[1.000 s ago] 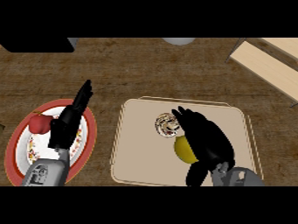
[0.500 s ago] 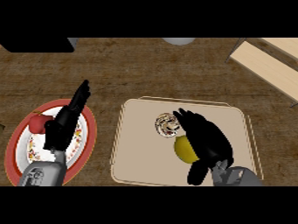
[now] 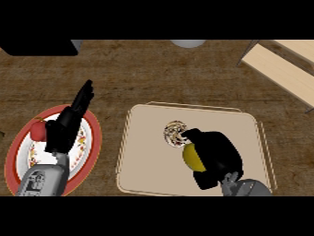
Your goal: Pick the lemon from the tray and place it in the tiered shelf
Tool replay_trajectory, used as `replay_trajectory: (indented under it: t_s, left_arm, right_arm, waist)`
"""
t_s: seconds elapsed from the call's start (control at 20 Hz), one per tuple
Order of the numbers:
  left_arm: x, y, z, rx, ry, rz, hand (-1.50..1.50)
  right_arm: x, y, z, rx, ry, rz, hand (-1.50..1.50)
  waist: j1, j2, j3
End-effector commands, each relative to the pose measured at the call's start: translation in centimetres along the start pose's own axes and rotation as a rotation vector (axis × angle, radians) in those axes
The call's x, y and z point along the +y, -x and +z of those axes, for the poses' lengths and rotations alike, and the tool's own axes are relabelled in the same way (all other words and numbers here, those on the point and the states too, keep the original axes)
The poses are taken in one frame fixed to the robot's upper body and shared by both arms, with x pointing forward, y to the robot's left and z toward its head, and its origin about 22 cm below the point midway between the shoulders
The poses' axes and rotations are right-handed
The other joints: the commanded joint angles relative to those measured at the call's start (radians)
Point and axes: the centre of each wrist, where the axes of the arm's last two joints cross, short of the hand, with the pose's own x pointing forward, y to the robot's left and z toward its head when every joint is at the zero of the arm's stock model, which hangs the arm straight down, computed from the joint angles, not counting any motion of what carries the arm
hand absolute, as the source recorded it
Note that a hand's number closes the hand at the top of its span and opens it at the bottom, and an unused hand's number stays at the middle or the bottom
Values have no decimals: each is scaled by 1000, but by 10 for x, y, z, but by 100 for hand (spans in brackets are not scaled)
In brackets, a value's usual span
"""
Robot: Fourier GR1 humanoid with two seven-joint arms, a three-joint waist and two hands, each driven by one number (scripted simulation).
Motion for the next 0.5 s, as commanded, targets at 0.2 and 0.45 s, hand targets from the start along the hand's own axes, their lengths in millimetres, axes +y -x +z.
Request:
replay_trajectory:
  t_s: [0.2, 0.45]
  left_arm:
    - [-11, 10, -15, 0, 1, -13, 0]
    - [-12, -6, -7, -26, 13, -9, 0]
  right_arm:
    - [18, -7, -2, -58, 22, 78, 150]
    - [-23, 12, -39, 367, 206, -182, 150]
  waist:
    - [-1, 4, 2]
    - [21, 18, 2]
